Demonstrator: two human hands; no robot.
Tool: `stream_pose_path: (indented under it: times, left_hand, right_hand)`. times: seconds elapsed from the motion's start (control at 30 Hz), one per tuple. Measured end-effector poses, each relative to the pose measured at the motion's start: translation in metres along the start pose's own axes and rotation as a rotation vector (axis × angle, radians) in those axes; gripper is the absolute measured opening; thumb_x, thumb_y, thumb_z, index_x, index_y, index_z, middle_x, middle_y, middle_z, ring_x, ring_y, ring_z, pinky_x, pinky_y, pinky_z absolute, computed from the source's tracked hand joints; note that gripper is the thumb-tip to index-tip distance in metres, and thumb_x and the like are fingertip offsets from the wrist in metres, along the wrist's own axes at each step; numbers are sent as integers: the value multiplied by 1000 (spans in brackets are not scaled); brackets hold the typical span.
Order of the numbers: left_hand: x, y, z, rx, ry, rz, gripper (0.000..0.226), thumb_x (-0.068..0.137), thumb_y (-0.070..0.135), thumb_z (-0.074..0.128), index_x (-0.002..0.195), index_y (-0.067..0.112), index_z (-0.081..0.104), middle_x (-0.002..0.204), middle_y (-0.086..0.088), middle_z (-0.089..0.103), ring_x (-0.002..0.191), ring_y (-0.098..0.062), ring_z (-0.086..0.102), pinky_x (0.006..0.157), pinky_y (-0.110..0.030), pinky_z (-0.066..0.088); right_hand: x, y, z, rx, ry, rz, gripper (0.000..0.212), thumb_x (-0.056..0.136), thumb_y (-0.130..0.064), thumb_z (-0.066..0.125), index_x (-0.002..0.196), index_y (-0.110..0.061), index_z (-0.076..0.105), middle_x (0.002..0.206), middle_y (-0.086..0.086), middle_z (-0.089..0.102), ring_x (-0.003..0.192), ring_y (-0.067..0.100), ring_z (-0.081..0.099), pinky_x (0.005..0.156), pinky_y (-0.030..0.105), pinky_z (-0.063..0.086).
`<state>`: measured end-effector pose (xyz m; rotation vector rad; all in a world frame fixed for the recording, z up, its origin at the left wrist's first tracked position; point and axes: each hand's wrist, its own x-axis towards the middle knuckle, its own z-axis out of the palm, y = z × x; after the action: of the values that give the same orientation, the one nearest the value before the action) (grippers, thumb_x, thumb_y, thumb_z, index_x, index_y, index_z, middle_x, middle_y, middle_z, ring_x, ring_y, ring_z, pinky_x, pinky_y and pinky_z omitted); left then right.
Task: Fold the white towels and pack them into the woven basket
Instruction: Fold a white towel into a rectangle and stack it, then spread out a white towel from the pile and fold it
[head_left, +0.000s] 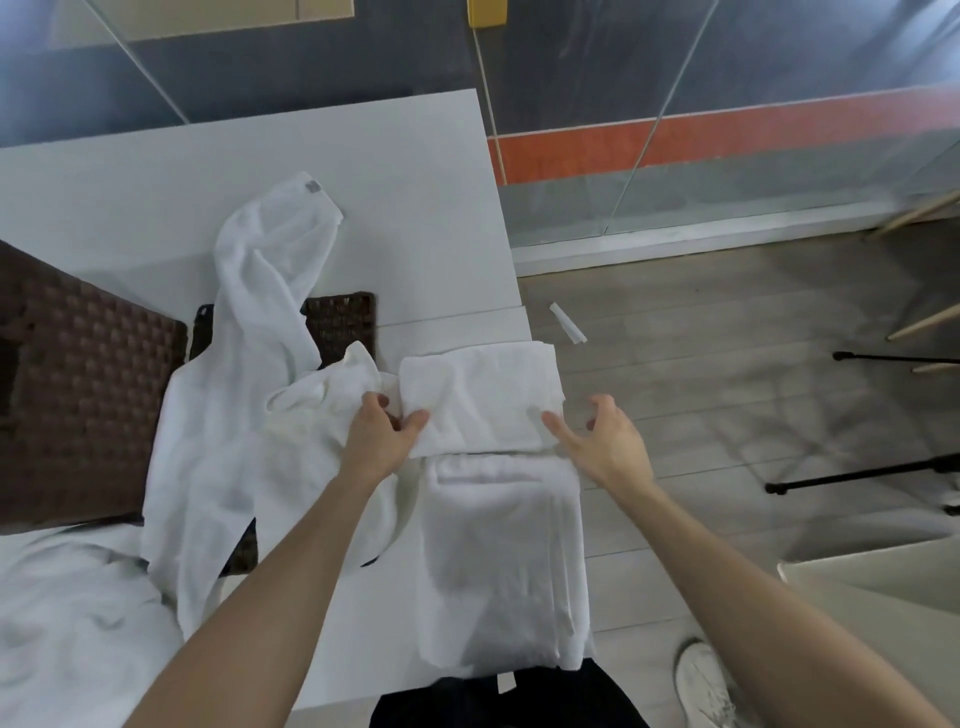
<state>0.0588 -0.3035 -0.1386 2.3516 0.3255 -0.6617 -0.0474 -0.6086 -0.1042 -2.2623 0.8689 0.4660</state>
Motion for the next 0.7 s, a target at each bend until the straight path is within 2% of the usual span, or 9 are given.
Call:
stream_pose_path:
  times: [0.07,0.1,0.17,0.23,0.3,0.4,0.53,0.7]
  left_hand:
    - [-13,-7,-5,13,-3,-47,69,91,70,69,125,11,54,104,-1,68,106,-30,67,95,-44,52]
    - [-21,-10,-7,-11,-29,-74,74,88,81,63,117,13,57,100,0,70,102,-29,68,95,-46,53]
    - [-45,-10,-12,-147,-186,-130,87,79,96,56,105,13,64,91,-3,75,88,-27,71,96,-51,57]
    - [-76,-10,-13,-273,-428,-178,83,84,90,58,116,15,71,104,-7,81,95,-27,77,96,-49,62]
    - [-102,-16,-8,-300,-600,-177,72,87,81,68,133,25,64,122,1,79,108,-23,77,95,-45,64]
    - [-115,-27,11,-236,-555,-139,80,83,66,84,145,30,49,134,11,67,114,-14,72,85,-39,67]
    - [-117,-34,25,-281,-484,-162,93,77,66,88,150,30,43,138,11,64,118,-16,70,86,-44,68]
    - [-122,-43,26,-186,-354,-64,109,62,87,84,149,32,50,136,11,66,118,-15,70,95,-43,64]
  right_hand:
    - [-28,10,-4,-77,-86,19,119,71,-107,33,144,-14,45,115,5,67,110,31,65,82,43,49]
    - [-38,16,-4,-111,-154,27,122,69,-109,30,144,-13,45,113,7,69,108,31,66,81,44,49]
    - [-56,25,-2,-135,-287,30,129,62,-112,34,144,-13,45,121,9,67,112,32,65,87,45,52]
    - [-65,30,4,-153,-379,1,134,56,-113,42,146,-13,44,132,7,62,117,30,63,95,47,54]
    - [-70,31,11,-199,-392,-61,129,61,-107,53,146,-11,41,139,6,56,120,28,60,96,45,54]
    - [-70,30,14,-218,-336,-136,111,71,-94,63,139,-10,44,133,6,56,114,25,59,91,41,54]
    - [-67,29,11,-205,-302,-173,109,71,-92,65,145,-14,44,139,5,56,121,26,59,93,41,53]
    - [-73,19,3,-278,-315,-156,107,78,-89,63,143,-5,48,140,7,53,125,29,57,96,41,53]
